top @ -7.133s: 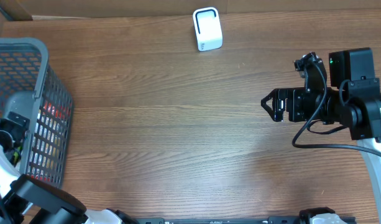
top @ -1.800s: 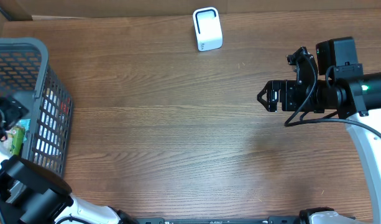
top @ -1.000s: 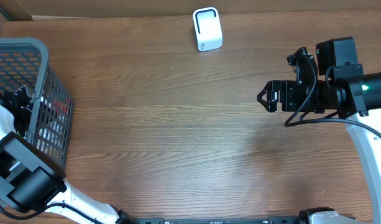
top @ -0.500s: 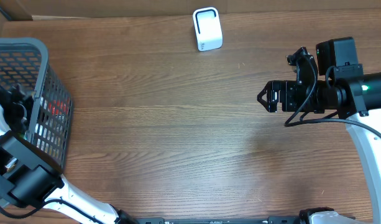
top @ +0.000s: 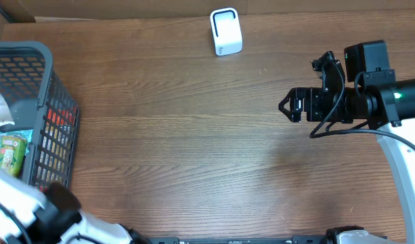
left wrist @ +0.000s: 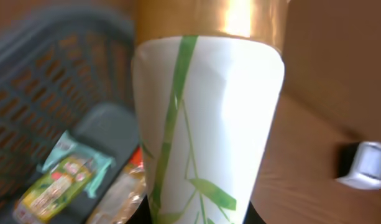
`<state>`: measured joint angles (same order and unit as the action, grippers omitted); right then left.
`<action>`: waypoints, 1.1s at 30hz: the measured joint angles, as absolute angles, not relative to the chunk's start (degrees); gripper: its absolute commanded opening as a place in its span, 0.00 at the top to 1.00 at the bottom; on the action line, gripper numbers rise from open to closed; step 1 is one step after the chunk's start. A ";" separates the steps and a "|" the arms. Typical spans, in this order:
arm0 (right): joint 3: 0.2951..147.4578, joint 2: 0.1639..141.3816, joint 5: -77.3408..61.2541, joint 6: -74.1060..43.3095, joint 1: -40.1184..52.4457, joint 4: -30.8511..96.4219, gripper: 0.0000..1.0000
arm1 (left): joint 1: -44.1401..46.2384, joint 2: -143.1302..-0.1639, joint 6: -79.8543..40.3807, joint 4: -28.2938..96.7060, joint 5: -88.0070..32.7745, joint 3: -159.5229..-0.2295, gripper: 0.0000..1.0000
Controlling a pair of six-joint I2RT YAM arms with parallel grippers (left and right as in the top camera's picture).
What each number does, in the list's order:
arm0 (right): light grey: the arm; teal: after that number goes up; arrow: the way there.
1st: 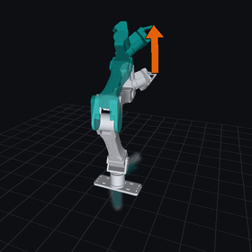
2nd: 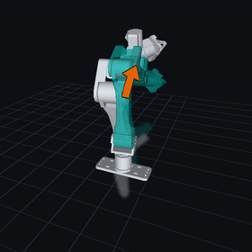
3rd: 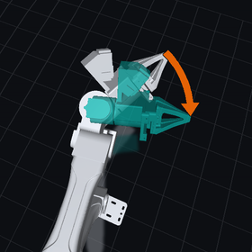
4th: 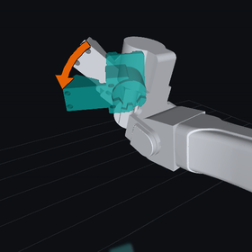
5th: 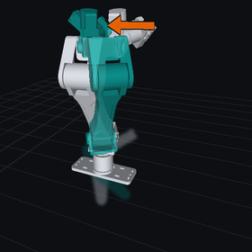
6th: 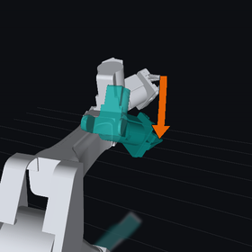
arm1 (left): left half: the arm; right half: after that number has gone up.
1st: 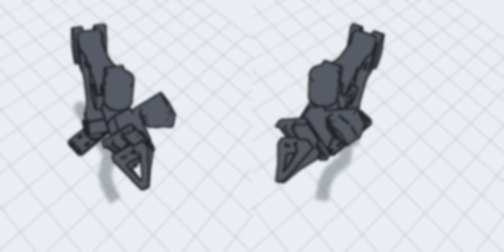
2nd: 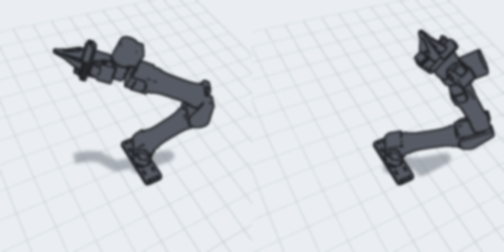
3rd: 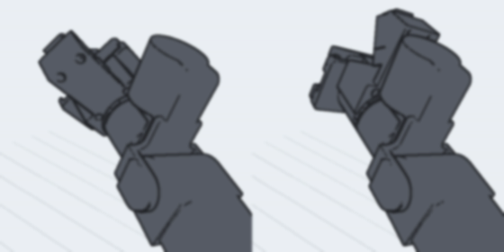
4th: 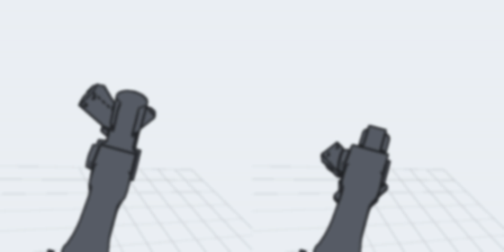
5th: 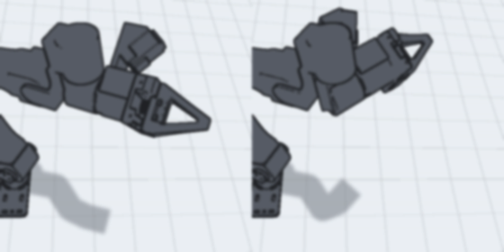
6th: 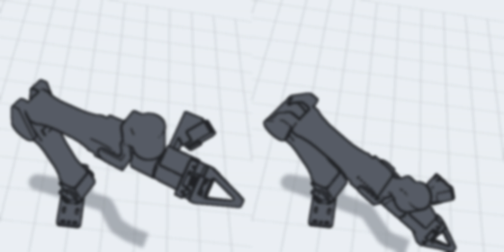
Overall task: Scan the item barcode
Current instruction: 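Place the white tube upright-lying on the table center, release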
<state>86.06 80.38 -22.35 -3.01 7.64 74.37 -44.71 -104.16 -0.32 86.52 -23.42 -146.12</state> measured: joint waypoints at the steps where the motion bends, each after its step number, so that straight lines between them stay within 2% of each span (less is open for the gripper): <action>1: 86.06 80.38 -22.39 -3.03 7.64 74.32 0.00 | -44.38 -101.95 -0.51 87.37 -25.17 -146.69 0.96; 5: 86.06 80.38 -22.52 -3.03 7.64 74.30 0.00 | -39.40 -95.15 -0.78 92.64 -30.74 -147.83 0.96; 10: 86.06 80.38 -22.59 -3.05 7.64 74.11 0.00 | -26.50 -93.30 -0.05 96.95 -34.26 -146.23 0.96; 17: 86.06 80.38 -22.68 -3.03 7.64 74.13 0.00 | -7.42 -96.66 1.39 93.38 -34.81 -127.85 0.96; 24: 86.08 80.38 -22.65 -3.03 7.64 74.02 0.00 | 2.61 -97.95 -2.63 73.58 -34.76 -100.57 0.95; 30: 86.08 80.38 -22.65 -3.03 7.64 73.87 0.00 | 7.01 -98.04 -13.56 45.45 -34.24 -76.31 0.95; 33: 86.11 80.38 -22.68 -3.01 7.64 73.78 0.00 | 9.78 -98.08 -20.78 27.51 -32.80 -65.54 0.96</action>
